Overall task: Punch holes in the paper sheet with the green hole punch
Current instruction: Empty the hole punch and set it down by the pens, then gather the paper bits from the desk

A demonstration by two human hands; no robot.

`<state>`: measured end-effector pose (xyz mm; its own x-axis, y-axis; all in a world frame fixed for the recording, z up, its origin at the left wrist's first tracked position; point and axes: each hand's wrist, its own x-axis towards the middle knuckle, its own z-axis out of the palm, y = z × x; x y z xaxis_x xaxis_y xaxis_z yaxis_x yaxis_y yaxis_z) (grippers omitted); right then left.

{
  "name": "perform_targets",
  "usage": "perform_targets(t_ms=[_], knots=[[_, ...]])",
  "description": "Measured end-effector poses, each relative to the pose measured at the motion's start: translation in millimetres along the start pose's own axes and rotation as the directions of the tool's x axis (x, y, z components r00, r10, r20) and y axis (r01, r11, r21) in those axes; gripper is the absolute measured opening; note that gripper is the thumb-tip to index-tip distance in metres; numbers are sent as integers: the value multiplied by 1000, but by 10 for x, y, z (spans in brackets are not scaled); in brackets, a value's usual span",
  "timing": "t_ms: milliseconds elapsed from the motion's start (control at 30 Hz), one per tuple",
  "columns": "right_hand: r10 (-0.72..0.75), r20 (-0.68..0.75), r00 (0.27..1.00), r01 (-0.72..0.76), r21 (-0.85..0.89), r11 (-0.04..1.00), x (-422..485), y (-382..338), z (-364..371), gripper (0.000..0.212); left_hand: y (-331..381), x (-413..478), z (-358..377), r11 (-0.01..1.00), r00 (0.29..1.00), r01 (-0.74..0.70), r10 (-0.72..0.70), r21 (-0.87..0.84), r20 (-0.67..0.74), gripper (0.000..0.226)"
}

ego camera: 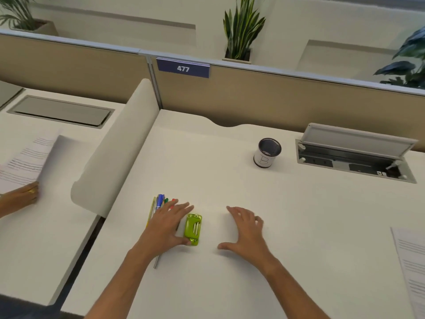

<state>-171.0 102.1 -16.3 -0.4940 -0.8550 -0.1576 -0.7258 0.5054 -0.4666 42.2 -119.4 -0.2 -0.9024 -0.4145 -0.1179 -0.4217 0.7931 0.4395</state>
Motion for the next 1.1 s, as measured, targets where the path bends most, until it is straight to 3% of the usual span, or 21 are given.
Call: perform_targets(t_ms=[100,233,467,667,933,1100], knots=[[139,-126,982,-135,39,990,-364,618,-223,119,141,-43,21,998,994,-65,66,7,-92,90],[281,-145,949,-274,67,959,-758,1090,-428,121,480,-56,276,978,967,-207,207,17,-150,69],[320,-122,939,-312,84,946,-830,1192,-362,115,1146,8,875,941,940,-338,336,-18,-63,64],[308,-154,939,-302,60,951,-604,1242,-271,92,1371,139,1160,958,958,-287,287,3,20,71],[307,-231,923,-287,115,951,-209,1390,-326,57,1345,263,1356,981,983,-182,183,62,-12,73],[302,-237,923,-254,212,944,-251,1463,-367,47,1348,268,1392,981,986,-166,167,101,-7,72]])
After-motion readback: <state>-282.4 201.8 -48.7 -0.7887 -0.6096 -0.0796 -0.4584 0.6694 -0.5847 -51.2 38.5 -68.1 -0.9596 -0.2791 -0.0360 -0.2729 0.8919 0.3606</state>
